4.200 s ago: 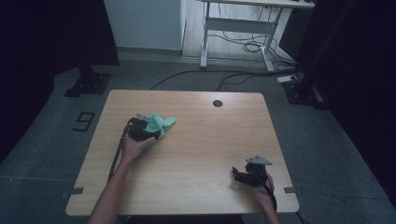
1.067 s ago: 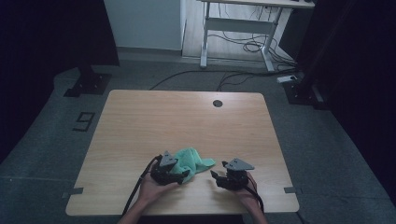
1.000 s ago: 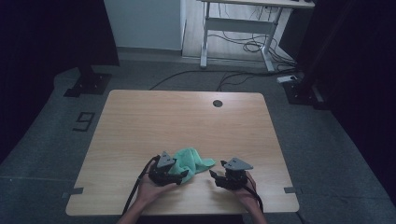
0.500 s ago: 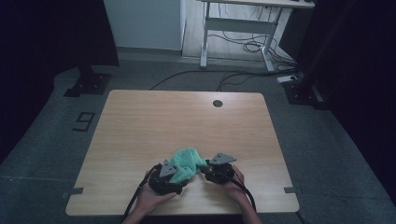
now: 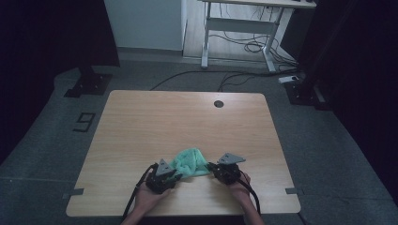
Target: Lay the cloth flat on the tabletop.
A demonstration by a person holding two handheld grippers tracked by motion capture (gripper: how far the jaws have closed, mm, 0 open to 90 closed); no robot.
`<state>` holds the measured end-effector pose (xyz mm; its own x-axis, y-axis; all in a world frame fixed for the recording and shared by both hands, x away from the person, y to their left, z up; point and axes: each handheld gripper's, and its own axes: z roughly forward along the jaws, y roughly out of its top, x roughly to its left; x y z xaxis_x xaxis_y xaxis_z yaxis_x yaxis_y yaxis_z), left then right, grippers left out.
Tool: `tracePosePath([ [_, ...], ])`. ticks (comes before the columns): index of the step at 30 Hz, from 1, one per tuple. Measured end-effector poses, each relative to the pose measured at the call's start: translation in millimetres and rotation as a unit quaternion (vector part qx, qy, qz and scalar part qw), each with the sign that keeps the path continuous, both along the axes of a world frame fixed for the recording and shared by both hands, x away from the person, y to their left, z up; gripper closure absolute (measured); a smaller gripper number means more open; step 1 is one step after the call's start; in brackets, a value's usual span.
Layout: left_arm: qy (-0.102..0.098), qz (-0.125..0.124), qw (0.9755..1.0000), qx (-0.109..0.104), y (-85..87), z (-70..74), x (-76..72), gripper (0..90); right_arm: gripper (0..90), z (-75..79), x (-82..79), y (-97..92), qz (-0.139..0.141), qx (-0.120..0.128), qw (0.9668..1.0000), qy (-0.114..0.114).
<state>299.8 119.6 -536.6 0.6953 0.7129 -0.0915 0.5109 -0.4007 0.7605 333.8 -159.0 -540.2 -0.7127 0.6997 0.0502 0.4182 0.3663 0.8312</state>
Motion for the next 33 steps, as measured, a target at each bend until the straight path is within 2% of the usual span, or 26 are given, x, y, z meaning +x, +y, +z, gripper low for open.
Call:
tracePosePath([
  [11,-0.01,-0.007,0.9992,-0.039,13.4,19.7,-0.7,77.3,87.5,25.6,-11.8,-12.5,0.004,0.031,0.9991,-0.03],
  [15,-0.013,-0.025,0.9979,-0.059,20.9,39.0,-3.1,77.0,87.4,41.7,-19.6,-16.9,0.009,0.041,0.998,-0.047],
  [17,-0.023,-0.025,0.9972,-0.066,23.8,46.7,-5.5,76.7,87.4,49.3,-23.7,-18.1,0.011,0.045,0.9973,-0.057],
  [21,-0.023,-0.032,0.9956,-0.085,28.5,51.5,-6.3,76.4,87.4,59.4,-28.5,-22.3,0.007,0.049,0.9964,-0.069],
  [27,-0.021,-0.031,0.9949,-0.094,31.5,50.3,-4.6,76.9,87.4,58.4,-26.1,-30.1,-0.012,0.045,0.9967,-0.066],
  [33,-0.026,-0.031,0.9928,-0.112,39.1,54.0,-4.3,77.6,87.5,57.9,-23.4,-41.9,-0.033,0.052,0.9962,-0.061],
])
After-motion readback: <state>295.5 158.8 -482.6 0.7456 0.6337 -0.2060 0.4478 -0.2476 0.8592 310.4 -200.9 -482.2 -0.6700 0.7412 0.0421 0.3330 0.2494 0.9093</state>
